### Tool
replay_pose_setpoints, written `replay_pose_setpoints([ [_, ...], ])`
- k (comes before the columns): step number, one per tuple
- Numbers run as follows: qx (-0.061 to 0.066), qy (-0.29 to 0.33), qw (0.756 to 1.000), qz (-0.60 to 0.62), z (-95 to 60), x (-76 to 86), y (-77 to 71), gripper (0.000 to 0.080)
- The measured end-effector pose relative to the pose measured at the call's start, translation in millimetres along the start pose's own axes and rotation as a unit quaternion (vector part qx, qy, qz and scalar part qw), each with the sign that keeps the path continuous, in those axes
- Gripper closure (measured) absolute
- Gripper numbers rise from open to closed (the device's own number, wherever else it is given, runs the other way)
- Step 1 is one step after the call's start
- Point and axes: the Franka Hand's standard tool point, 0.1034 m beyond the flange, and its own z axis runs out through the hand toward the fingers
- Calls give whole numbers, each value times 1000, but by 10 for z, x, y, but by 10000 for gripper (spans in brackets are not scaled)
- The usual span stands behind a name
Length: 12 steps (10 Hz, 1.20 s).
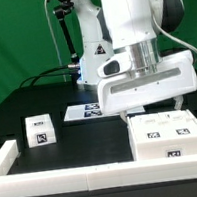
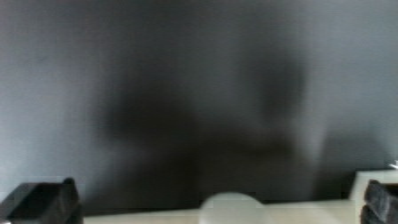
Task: Assemble cabinet
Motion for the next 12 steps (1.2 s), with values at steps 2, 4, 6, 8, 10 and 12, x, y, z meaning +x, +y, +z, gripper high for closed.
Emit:
replay_pose_setpoints([
  [2, 2, 1, 1000, 2, 62, 46, 5, 2],
  [4, 2, 13, 1000, 0, 99, 67, -7, 2],
  [6, 3, 19, 1000, -4, 111, 87, -41, 2],
  [8, 1, 17, 1000, -9, 115, 77, -6, 252],
  [10, 1, 17, 1000, -18, 118, 67, 2, 399],
  [12, 0, 15, 999, -32, 120, 51, 37, 599],
])
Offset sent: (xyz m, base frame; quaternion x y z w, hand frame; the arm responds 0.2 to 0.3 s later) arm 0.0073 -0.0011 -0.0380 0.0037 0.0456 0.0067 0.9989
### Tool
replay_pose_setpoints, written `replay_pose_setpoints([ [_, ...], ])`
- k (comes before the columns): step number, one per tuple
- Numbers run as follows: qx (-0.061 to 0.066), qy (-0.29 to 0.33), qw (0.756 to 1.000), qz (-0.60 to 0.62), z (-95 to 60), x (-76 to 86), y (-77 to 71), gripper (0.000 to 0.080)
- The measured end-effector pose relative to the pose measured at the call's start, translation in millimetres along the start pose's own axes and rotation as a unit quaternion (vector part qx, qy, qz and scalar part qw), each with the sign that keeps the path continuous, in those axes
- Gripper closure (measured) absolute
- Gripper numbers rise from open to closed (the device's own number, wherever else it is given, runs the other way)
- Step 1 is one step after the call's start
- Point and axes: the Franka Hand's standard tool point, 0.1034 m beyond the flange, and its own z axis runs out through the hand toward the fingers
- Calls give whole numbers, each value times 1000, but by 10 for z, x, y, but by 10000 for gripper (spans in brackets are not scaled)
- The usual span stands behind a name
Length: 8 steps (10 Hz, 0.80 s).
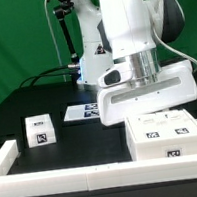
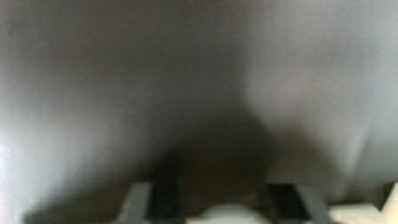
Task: Assemble cabinet
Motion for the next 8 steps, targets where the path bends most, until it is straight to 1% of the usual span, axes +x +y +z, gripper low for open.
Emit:
replay_pose_setpoints([
  [1, -1, 0, 1000, -6, -8, -3, 26, 746],
  [2, -2, 1, 1000, -11, -34, -4, 54, 787],
  [4, -4, 0, 1000, -17, -115, -3, 63, 796],
  [5, -4, -5, 1000, -19, -200, 8, 54, 796],
  [8, -12, -1, 999, -31, -565, 130, 32, 796],
])
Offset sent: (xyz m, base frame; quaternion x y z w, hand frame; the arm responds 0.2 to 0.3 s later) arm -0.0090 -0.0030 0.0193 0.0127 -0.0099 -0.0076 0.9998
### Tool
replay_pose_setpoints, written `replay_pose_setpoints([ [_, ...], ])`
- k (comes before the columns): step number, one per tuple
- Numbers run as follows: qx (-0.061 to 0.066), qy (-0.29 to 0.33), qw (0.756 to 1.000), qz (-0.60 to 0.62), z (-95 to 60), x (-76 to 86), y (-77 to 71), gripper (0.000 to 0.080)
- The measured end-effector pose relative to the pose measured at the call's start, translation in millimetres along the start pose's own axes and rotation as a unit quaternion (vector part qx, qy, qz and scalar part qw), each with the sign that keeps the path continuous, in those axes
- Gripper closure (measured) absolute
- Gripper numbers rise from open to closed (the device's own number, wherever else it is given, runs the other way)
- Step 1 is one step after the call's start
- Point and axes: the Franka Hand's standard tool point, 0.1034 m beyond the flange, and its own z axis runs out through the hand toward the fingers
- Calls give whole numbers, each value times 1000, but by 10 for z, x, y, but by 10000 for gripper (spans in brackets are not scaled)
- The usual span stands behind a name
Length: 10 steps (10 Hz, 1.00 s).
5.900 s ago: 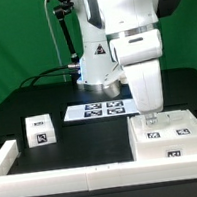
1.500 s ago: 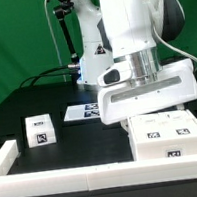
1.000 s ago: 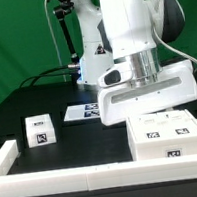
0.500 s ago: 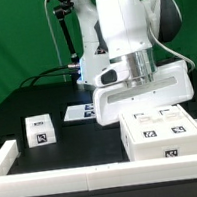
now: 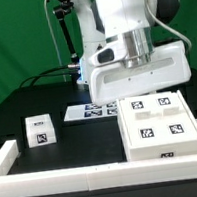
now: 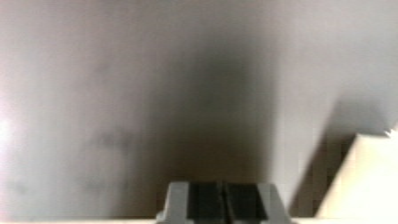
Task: Assemble cabinet
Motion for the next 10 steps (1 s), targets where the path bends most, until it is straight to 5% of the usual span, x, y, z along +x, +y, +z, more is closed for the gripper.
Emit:
replay_pose_setpoints([
  [5, -3, 0, 1000, -9, -397, 316, -15, 796],
  [10, -1, -13, 1000, -12, -458, 331, -44, 796],
])
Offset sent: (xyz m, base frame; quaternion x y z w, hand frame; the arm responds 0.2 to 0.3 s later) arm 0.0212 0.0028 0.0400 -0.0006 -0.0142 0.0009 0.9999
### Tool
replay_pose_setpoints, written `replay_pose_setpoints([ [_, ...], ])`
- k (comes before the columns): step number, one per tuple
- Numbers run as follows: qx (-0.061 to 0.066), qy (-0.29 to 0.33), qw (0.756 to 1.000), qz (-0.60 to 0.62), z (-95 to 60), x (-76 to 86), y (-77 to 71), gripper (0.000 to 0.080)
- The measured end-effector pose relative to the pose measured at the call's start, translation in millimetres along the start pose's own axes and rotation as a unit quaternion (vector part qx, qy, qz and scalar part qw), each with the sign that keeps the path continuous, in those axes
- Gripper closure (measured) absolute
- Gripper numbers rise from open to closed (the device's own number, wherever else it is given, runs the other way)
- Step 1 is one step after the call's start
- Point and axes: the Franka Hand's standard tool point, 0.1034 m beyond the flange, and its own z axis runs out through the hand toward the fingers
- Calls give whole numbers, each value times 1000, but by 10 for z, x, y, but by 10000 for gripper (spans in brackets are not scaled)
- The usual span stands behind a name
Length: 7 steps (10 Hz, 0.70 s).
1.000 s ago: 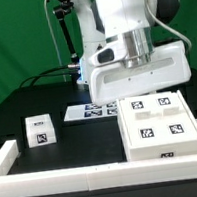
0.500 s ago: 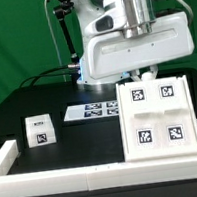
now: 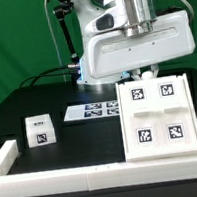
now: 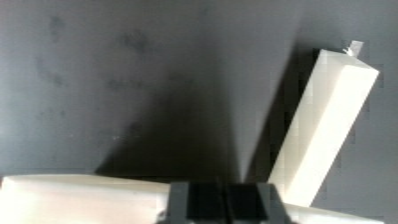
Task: Assemble cabinet
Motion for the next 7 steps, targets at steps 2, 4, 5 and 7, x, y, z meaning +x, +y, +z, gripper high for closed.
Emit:
replay_pose_setpoints([
  [2, 0, -4, 1000, -2, -132, 81, -14, 796],
  [4, -1, -3, 1000, -4, -189, 122, -9, 796],
  [5, 0, -1, 1000, -6, -198, 175, 6, 796],
  [7, 3, -4, 1000, -6, -204, 269, 8, 796],
])
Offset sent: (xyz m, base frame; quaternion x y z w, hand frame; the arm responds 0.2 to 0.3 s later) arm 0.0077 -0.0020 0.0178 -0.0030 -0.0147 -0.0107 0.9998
